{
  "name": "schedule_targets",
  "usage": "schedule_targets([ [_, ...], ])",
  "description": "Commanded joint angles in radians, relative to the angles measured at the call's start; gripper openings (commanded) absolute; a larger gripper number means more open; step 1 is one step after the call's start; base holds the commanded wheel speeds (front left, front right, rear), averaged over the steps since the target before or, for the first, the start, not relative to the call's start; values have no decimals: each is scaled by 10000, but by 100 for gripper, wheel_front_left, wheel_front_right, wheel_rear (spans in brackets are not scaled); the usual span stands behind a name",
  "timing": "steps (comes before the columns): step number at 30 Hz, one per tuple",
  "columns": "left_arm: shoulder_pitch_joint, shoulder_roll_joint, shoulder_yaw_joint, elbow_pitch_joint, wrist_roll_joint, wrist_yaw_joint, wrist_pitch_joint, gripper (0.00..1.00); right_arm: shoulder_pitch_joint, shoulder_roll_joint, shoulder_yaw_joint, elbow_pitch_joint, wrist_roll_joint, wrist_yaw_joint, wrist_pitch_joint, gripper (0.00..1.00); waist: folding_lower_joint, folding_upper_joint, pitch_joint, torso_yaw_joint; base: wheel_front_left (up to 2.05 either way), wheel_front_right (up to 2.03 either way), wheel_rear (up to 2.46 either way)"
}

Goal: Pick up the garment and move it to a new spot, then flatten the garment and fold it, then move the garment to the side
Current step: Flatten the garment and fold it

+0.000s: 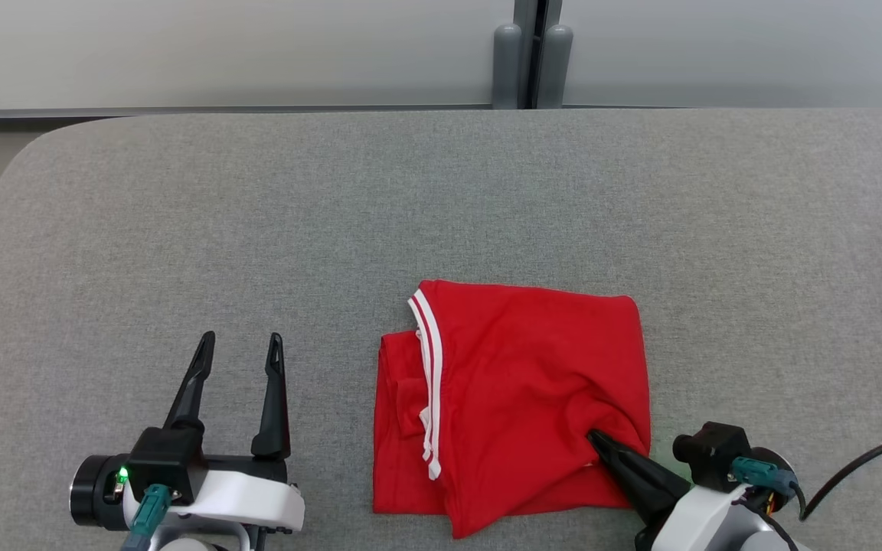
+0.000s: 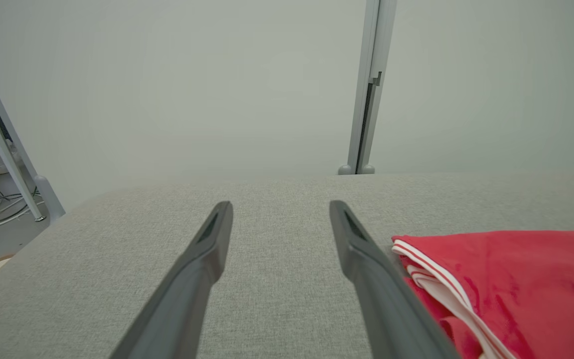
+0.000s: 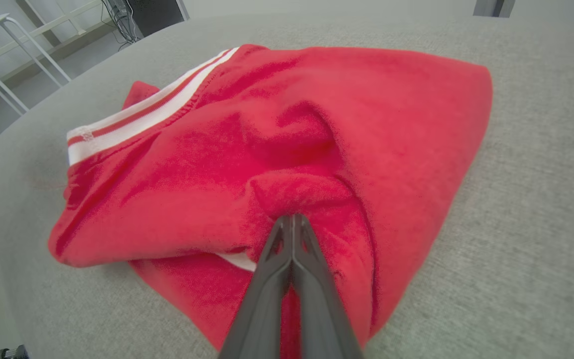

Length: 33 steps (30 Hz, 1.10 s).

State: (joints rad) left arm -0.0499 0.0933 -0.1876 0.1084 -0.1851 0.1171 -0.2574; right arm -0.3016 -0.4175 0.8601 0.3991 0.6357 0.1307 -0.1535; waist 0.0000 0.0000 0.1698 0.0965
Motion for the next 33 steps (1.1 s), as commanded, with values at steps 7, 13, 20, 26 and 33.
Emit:
schedule_targets([
  [7, -212, 44, 91, -2, -39, 67, -67, 100, -439, -277, 1332, 311, 1103, 1, -24, 0, 0, 0, 101, -60, 0, 0, 0],
  [13, -215, 30, 130, 21, -46, 76, -82, 100, -514, -328, 2274, 419, 1983, -1, -33, 0, 0, 0, 145, -42, 0, 0, 0],
  [20, -77, 3, 205, -9, -86, 83, -80, 100, -556, -490, 2655, -314, 2799, 1, -581, 0, 0, 0, 50, -61, 0, 0, 0],
  [26, 154, 57, 303, -13, -96, 85, -82, 100, -381, -961, 2261, -1539, 2518, 1, -859, 0, 0, 0, -192, -196, 0, 0, 0],
  [33, 453, 158, 449, 2, -121, 96, -81, 100, 550, -1562, 438, -3294, 1963, 1, -953, 0, 0, 0, -669, -426, 0, 0, 0],
])
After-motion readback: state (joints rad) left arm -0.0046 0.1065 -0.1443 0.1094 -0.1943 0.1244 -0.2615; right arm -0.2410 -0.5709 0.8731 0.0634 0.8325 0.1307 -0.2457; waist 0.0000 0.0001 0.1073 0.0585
